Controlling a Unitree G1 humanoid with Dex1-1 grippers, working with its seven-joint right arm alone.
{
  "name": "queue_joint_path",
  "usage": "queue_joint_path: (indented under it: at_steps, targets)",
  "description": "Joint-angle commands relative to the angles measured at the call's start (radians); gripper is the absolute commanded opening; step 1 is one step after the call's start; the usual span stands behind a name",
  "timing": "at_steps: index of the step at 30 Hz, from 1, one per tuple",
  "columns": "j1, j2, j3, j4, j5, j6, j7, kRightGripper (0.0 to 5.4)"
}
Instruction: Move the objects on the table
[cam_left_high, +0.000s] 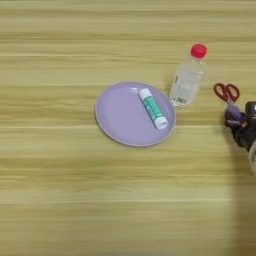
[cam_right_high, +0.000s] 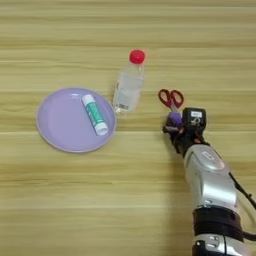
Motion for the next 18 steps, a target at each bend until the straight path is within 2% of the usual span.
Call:
queue_joint_path:
  at_steps: [1,18]
  targets:
    - [-0.087,-0.023,0.007,-0.033,-0.010,-0.026,-0.004,1.43]
    - [-0.134,0.008,0.042,0.030,-0.023,-0.045,0.006,1.43]
